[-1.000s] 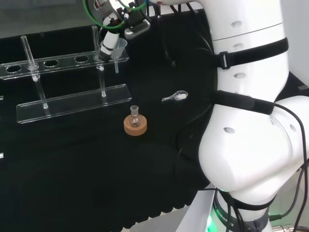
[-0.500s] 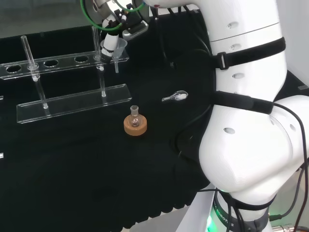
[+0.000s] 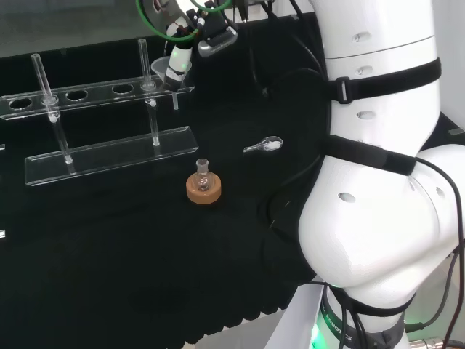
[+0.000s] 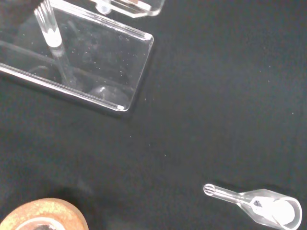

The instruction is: Pick up the funnel from the transparent funnel stand.

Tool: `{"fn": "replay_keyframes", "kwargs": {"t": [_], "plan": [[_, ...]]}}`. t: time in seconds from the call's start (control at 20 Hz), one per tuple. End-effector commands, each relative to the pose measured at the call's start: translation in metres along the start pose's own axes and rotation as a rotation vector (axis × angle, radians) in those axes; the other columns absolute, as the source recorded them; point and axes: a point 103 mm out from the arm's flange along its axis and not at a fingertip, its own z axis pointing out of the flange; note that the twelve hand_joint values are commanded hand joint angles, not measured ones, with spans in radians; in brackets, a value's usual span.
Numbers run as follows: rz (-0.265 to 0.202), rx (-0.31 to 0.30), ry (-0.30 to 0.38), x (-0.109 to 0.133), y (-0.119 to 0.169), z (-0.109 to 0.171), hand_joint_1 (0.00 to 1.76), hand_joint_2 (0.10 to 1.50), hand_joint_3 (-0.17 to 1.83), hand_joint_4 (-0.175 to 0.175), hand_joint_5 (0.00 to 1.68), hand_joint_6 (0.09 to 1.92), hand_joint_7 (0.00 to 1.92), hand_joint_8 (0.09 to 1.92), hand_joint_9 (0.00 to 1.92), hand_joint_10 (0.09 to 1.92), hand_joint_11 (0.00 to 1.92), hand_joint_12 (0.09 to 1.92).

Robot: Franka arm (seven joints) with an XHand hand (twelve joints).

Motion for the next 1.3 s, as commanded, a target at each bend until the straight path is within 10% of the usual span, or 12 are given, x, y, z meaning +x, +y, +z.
{"fn": "replay_keyframes", "kwargs": {"t": [0.05,0.65,1.3], "plan": [[-0.010,-0.006,0.012,-0.007,-0.004,0.002,0.65,0.70,0.05,0.039,0.38,0.09,0.59,0.52,0.13,0.84,0.00,1.04],[-0.030,-0.016,0.034,0.004,0.008,0.000,0.66,0.70,0.06,0.034,0.30,0.09,0.57,0.47,0.16,0.81,0.00,1.05],[-0.001,-0.044,0.036,0.012,0.016,-0.005,0.76,0.67,0.20,0.059,0.62,0.09,0.94,0.45,0.49,0.62,0.00,1.16]]}}
